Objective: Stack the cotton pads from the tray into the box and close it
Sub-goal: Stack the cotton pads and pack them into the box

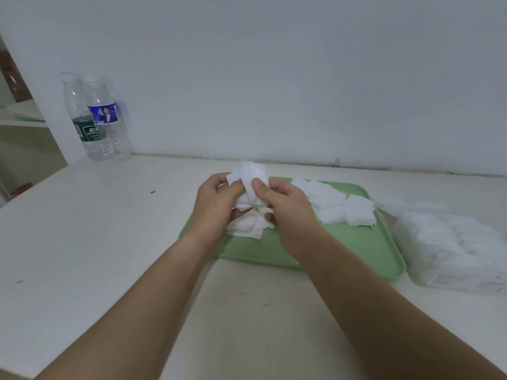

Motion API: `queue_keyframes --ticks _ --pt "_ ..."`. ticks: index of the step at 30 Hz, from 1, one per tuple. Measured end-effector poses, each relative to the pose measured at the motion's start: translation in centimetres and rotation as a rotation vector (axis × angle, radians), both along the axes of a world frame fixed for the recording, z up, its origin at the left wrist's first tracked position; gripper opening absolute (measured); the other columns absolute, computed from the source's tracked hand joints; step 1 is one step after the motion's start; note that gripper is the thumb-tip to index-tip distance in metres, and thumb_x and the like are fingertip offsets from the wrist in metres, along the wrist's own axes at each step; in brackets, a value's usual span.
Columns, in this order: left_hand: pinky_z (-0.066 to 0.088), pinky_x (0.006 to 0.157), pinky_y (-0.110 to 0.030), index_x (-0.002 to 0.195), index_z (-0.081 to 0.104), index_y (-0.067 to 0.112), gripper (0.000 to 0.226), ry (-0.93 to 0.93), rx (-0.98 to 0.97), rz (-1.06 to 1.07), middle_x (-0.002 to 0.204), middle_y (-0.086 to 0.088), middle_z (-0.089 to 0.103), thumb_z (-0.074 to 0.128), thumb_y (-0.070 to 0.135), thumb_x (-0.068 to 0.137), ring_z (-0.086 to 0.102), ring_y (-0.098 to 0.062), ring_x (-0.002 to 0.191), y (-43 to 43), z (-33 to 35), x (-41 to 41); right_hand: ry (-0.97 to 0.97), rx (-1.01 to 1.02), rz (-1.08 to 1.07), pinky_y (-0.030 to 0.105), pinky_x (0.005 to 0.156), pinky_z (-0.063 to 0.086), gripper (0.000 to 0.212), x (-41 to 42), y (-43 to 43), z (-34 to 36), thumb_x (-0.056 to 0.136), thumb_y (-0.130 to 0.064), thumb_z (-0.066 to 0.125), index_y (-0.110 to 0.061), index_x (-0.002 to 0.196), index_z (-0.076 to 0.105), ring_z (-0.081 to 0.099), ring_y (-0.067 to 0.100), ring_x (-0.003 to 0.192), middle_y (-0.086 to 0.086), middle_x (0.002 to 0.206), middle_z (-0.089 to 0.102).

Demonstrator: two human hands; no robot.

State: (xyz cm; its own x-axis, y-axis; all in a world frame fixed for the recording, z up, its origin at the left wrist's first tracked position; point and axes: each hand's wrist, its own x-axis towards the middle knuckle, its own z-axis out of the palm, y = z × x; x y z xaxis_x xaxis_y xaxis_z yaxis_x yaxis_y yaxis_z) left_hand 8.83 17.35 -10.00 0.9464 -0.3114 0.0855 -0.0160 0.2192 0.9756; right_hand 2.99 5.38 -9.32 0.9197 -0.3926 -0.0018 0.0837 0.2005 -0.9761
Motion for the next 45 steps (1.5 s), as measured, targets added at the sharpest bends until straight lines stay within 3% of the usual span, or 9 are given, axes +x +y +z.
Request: queue_keyframes --ticks 5,10,14,18,23,29,35,41,45 --pt "0.056 0.093 -0.044 0.134 0.049 -0.014 0.066 0.191 -0.238 -0.255 0.133 -0.037 0.056 0.062 0.025 0.083 0.062 -0.044 0.119 0.2 0.3 0.5 -0.001 -0.037 -0.026 0.014 0.056 0.048 0.014 0.2 0.1 -0.2 0.091 -0.027 0.070 -0.014 0.092 0.067 0.063 0.009 0.070 0.001 0.086 0.065" --pt "0.049 0.106 -0.042 0.135 0.049 -0.015 0.056 0.134 -0.295 -0.472 0.135 -0.035 0.055 0.060 0.020 0.093 0.058 -0.038 0.121 0.8 0.3 1.0 0.001 0.064 0.126 0.025 0.076 0.046 0.008 0.1 -0.7 0.1 0.095 -0.026 0.064 -0.019 0.095 0.065 0.065 0.012 0.087 0.001 0.097 0.068" --pt "0.055 0.097 -0.038 0.135 0.050 -0.014 0.084 0.062 -0.298 -0.478 0.131 -0.033 0.060 0.088 0.029 0.074 0.063 -0.039 0.117 1.1 0.4 0.9 -0.043 0.104 0.243 0.026 0.077 0.045 0.011 0.0 -1.2 0.2 0.097 -0.018 0.061 -0.021 0.088 0.066 0.064 0.013 0.085 -0.002 0.090 0.067" --pt "0.057 0.090 -0.038 0.128 0.056 -0.011 0.087 0.048 -0.259 -0.467 0.122 -0.031 0.065 0.093 0.037 0.065 0.066 -0.039 0.111 1.2 0.4 0.9 -0.110 -0.124 0.117 0.029 0.074 0.050 0.026 0.2 -1.7 0.3 0.077 -0.019 0.077 -0.021 0.096 0.060 0.063 0.017 0.088 0.003 0.101 0.063" --pt "0.059 0.083 -0.032 0.126 0.063 -0.003 0.088 0.109 -0.204 -0.584 0.118 -0.023 0.067 0.095 0.044 0.060 0.069 -0.029 0.103 1.3 0.6 0.3 -0.277 -0.501 0.202 0.038 0.098 0.051 0.024 -0.6 -3.3 2.1 0.070 -0.013 0.071 -0.019 0.091 0.059 0.063 0.013 0.111 -0.008 0.117 0.065" --pt "0.041 0.075 -0.028 0.116 0.076 0.022 0.067 0.220 -0.132 -0.662 0.112 -0.009 0.063 0.090 0.056 0.060 0.056 -0.023 0.100 0.4 1.6 -1.3 -0.323 -0.452 0.383 0.046 0.097 0.052 0.018 -1.8 -4.7 4.1 0.074 0.003 0.069 -0.013 0.078 0.062 0.066 0.036 0.108 0.021 0.110 0.071" --pt "0.059 0.064 -0.032 0.121 0.072 0.013 0.060 0.365 -0.102 -0.648 0.110 -0.017 0.068 0.066 0.056 0.080 0.067 -0.029 0.086 -1.1 3.5 -3.4 -0.343 -0.588 0.214 0.025 0.076 0.054 0.031 -4.8 -6.2 5.4 0.073 0.009 0.077 -0.015 0.087 0.064 0.065 0.014 0.085 0.000 0.089 0.068" --pt "0.054 0.090 -0.039 0.109 0.079 0.011 0.052 0.388 -0.023 -0.707 0.115 -0.014 0.071 0.066 0.052 0.081 0.071 -0.026 0.087 -4.3 5.7 -6.5 -0.310 -0.659 0.158 0.023 0.071 0.052 0.034 -9.4 -9.5 7.3 0.071 0.009 0.081 -0.015 0.088 0.065 0.060 0.017 0.075 -0.001 0.083 0.066" --pt "0.065 0.071 -0.037 0.104 0.081 0.014 0.047 0.377 0.080 -0.793 0.112 -0.012 0.072 0.070 0.050 0.076 0.073 -0.025 0.086 -7.1 6.8 -9.0 -0.203 -0.778 0.205 0.030 0.075 0.055 0.034 -12.5 -12.6 8.9 0.071 0.010 0.080 -0.016 0.088 0.066 0.062 0.016 0.075 0.003 0.081 0.067"
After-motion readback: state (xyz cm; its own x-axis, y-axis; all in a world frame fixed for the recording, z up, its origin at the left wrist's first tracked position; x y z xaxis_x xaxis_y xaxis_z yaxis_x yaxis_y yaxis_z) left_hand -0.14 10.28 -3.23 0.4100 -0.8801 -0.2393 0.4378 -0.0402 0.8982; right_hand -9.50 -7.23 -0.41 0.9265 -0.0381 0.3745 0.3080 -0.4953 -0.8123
